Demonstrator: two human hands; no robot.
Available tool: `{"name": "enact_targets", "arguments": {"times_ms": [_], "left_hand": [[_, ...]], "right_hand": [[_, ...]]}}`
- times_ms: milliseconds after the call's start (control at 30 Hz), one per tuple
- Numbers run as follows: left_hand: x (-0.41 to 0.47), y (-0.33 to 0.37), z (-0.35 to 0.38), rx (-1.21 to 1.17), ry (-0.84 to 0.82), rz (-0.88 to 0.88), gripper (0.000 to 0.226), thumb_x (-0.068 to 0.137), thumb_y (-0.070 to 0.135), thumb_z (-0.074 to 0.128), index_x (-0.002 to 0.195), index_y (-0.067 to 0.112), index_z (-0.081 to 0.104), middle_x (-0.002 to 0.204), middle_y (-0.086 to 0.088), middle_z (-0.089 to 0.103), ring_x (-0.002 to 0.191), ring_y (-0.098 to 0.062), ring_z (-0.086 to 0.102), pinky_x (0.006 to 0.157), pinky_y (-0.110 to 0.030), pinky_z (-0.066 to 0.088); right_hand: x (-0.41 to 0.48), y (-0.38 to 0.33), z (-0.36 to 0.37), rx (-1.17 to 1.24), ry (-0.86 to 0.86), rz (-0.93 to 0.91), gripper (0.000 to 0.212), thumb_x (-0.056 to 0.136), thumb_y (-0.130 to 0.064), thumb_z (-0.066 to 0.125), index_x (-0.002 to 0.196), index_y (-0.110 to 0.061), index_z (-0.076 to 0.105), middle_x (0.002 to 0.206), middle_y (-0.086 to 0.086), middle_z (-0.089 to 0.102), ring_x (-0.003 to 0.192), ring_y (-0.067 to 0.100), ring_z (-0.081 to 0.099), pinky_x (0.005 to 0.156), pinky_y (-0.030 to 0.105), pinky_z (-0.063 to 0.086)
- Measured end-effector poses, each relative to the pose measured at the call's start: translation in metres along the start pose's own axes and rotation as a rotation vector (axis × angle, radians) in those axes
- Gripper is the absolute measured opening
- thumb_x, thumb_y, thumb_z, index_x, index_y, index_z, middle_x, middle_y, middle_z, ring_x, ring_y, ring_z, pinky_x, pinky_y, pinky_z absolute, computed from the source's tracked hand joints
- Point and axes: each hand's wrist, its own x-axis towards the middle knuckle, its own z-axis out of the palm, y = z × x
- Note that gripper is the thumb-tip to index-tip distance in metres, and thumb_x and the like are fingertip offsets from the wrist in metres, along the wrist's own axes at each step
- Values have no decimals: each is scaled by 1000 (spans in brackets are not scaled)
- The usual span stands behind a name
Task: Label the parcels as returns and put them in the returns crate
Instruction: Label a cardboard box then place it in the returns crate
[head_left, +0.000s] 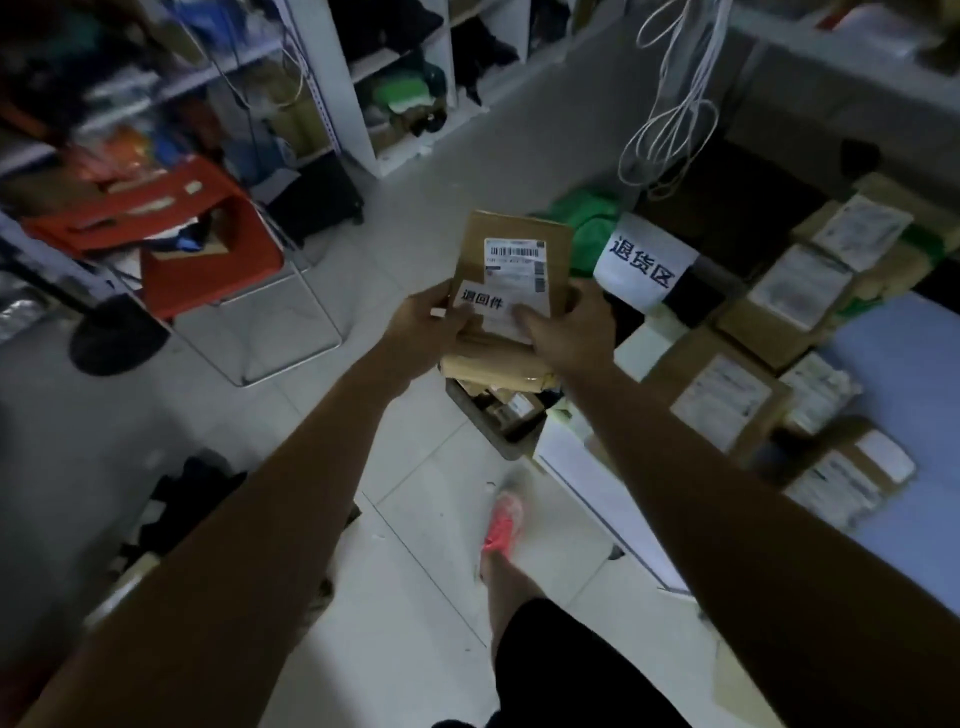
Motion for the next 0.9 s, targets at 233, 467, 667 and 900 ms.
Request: {"name": "enact_targets", "arguments": {"times_ms": [233, 467, 667, 900], "left_hand": [[165, -99, -6, 176, -236, -100, 46, 93, 18, 67, 128, 45, 51, 111, 23, 65, 97, 10, 62, 75, -5, 47], [286, -213, 37, 288, -473, -131, 47, 85, 36, 75, 129, 32, 60, 114, 15, 70, 109, -5, 64, 86, -30, 58], [369, -320, 88, 417, -724, -121, 44, 83, 32, 75, 124, 25, 58, 117, 11, 68, 108, -3, 63, 83, -21, 57], [424, -437, 151, 445, -861, -140, 39, 89, 21, 72, 124, 22, 54, 119, 5, 68, 106, -7, 65, 76, -17, 56]], "right_hand": [[126, 67, 109, -41, 41, 234, 58, 79, -32, 81, 128, -18, 54, 118, -5, 64, 104, 11, 60, 80, 20, 40], [195, 175, 168, -29, 167, 481, 55, 77, -20, 82, 125, -21, 57, 110, -7, 69, 93, 10, 65, 73, 25, 57], [233, 273, 227, -119, 300, 660, 59, 77, -33, 83, 127, -20, 54, 114, -6, 69, 99, 14, 67, 78, 34, 59], [272, 388, 276, -166, 389, 778, 62, 78, -31, 84, 130, -18, 53, 118, -3, 70, 106, 19, 66, 91, 39, 55]]}}
